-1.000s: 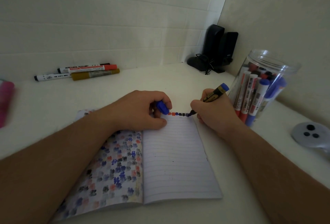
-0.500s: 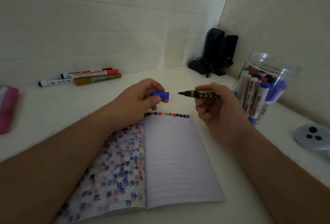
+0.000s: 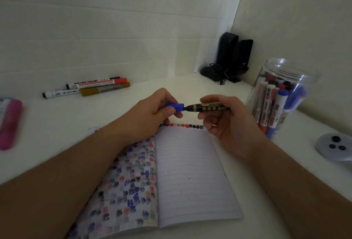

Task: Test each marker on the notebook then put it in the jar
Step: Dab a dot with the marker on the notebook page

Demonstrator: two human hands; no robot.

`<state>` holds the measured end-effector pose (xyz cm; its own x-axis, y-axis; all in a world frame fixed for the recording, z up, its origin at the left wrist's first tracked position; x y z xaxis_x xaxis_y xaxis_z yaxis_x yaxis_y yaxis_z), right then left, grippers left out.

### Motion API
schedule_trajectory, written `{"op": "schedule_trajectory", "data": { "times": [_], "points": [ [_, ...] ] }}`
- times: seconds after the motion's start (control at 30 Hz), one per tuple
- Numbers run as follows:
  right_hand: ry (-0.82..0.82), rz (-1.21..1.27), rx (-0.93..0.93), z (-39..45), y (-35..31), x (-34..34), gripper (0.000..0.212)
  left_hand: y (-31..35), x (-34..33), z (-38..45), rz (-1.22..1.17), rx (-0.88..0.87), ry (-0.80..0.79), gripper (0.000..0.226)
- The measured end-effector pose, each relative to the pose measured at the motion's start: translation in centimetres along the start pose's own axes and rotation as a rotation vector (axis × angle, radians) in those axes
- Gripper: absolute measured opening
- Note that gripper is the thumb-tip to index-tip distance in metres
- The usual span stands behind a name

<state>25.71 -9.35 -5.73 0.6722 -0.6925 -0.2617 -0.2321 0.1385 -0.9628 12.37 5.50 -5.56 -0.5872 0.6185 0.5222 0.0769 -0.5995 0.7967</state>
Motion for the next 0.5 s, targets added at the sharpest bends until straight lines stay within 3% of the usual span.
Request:
{"op": "schedule_trajectory", "data": {
  "times": [0.27, 0.5],
  "points": [
    [0.036, -0.195, 0.106, 0.05, -0.30, -0.04, 0.015, 0.47, 0.06, -0.11, 0.020, -0.024, 0.004, 0.013],
    [0.068, -0.255, 0.171, 0.05, -0.50, 0.20, 0.015, 0.34, -0.12, -0.10, 0.148, -0.091, 0.025, 0.024]
  ]
}}
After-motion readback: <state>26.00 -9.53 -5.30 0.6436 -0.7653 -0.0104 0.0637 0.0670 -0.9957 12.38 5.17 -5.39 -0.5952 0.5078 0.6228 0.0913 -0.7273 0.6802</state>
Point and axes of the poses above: each hand's wrist, its own z-axis towards the middle knuckle, its own x-axis out of the back of the hand, y = z × x, the point moved 6 cm from there along z, towards the middle knuckle, and after that the axes turned 10 degrees about y, right-handed, at the moved point
